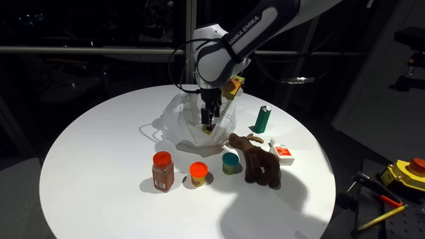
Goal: Take everything out of the plastic bag
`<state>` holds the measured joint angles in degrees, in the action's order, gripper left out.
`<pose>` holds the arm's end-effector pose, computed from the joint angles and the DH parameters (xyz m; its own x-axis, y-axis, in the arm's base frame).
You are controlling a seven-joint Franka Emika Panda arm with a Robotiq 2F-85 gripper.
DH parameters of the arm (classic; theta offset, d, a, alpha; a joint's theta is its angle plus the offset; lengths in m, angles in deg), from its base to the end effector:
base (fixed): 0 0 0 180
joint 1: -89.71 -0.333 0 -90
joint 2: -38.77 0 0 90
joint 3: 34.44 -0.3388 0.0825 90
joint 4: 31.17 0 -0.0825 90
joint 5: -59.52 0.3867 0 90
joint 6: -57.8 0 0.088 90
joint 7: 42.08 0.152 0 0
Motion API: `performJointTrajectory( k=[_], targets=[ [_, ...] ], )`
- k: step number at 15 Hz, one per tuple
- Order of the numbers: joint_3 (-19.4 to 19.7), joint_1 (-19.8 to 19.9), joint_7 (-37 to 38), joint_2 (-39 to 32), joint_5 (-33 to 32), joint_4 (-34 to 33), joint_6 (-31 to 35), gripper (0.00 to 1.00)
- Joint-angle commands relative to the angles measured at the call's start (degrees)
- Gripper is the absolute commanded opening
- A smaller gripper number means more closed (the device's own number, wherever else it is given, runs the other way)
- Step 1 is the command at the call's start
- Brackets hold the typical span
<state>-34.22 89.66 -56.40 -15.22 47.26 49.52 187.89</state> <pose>0.7320 -0.0144 0.0947 0.9194 0.3725 -0.1262 0.3874 -0.9132 0.1268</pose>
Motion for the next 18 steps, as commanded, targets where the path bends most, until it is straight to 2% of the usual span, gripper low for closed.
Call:
performJointTrajectory(
  k=[1, 2, 3, 4, 5, 6, 11, 13, 18],
  targets=[
    [-1.88, 1.39, -3.78, -2.46, 1.52, -4.73, -3.33, 1.0],
    [-2.0, 1.41, -4.03, -2.72, 1.54, -5.12, -3.59, 1.0],
    [-2.06, 1.39, -4.09, -3.01, 1.53, -5.58, -3.96, 0.75],
    [-2.17, 1.49, -4.28, -3.32, 1.59, -5.99, -4.07, 0.75],
    [-2.24, 1.51, -4.45, -3.48, 1.57, -6.27, -4.22, 0.68],
    [-2.25, 1.5, -4.48, -3.56, 1.54, -6.43, -4.21, 0.58],
    [-2.04, 1.44, -4.08, -3.08, 1.44, -6.47, -3.57, 0.22],
    [-1.47, 1.09, -2.84, -2.31, 1.28, -6.55, -4.0, 0.19],
    [-0.87, 0.74, -0.12, 1.8, 1.78, -6.54, -5.85, 0.18]
  ],
)
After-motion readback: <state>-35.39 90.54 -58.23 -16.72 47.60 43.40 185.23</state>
